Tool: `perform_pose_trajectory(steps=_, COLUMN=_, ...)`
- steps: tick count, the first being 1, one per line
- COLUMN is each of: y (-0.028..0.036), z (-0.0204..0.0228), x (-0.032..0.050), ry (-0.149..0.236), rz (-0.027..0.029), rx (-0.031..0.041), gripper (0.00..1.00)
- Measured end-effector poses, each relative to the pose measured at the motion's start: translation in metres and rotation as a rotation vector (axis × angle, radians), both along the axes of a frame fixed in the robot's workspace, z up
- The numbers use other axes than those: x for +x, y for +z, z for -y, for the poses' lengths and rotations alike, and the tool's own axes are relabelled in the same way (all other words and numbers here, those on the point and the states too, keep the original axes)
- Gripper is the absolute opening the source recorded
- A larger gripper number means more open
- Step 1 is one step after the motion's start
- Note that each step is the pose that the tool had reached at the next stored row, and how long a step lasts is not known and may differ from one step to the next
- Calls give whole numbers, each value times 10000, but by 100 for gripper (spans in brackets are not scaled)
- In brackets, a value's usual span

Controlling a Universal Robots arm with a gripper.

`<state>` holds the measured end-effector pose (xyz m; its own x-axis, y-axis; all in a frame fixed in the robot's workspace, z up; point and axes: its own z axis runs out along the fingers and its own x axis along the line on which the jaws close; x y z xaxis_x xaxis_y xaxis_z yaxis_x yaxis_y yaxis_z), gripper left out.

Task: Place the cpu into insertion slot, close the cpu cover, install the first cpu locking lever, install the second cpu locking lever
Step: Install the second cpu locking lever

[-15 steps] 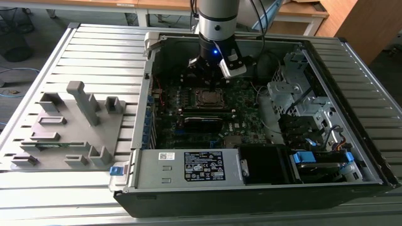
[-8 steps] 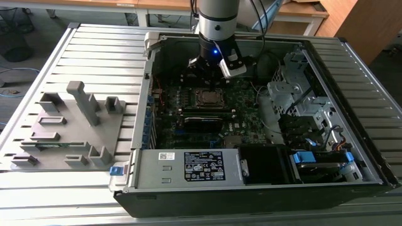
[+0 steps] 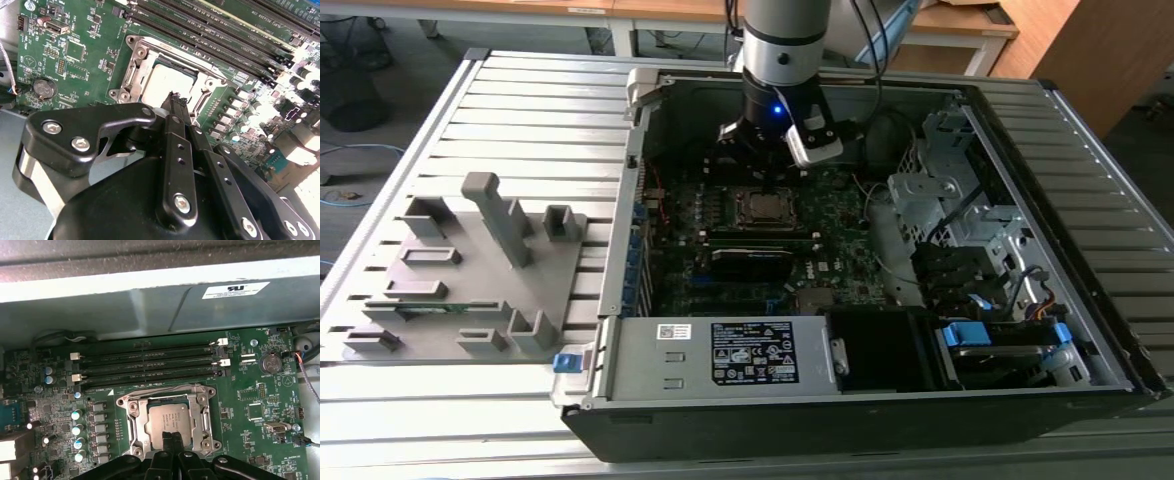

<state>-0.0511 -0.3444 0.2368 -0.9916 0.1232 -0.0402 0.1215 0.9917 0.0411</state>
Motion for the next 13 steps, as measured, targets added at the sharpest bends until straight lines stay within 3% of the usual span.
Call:
perform_pose_trajectory(steps=9, y=0, z=1, x=17, ry=1, rz=-12, rx=0, gripper=11)
perform_pose_trajectory(steps=13, y=0, z=31, x=17, ry=1, rz=-13, rx=0, gripper=11)
